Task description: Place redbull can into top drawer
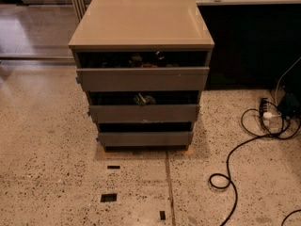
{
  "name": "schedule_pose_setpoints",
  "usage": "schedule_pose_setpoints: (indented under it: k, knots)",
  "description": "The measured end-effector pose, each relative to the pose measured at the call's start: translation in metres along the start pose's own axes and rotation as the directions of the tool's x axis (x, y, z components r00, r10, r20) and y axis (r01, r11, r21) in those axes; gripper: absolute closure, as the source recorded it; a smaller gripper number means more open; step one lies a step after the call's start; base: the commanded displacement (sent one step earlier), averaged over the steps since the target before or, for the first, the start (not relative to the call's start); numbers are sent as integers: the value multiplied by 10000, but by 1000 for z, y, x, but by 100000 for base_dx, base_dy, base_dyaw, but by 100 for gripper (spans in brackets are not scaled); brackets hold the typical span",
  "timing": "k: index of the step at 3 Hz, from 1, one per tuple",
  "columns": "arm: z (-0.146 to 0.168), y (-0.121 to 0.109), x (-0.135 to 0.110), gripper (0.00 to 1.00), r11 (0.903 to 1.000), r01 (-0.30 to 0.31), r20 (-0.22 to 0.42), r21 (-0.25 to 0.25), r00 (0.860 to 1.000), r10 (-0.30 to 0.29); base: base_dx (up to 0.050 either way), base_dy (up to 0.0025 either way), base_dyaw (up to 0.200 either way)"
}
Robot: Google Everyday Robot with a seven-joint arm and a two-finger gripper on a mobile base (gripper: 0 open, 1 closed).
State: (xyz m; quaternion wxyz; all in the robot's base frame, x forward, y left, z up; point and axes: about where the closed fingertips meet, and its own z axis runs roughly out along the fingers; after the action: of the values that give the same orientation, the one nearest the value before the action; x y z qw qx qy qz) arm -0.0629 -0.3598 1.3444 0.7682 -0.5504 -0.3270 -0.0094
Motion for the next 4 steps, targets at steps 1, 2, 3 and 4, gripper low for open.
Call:
schedule_pose_setpoints:
  k: [1,2,3,4]
  knots:
    - [0,0,0,0,10000,7,-2,-18,10000,-7,0,0,0]
    - [1,0,0,0,10000,13,-2,-20,10000,-13,0,0,0]
    - [27,-7,-13,0,9908,1285,8,-434,9917,-1285,0,0,0]
    - [111,-28,-71,0,9145,3816,602,-1343,9243,-3769,0,0,0]
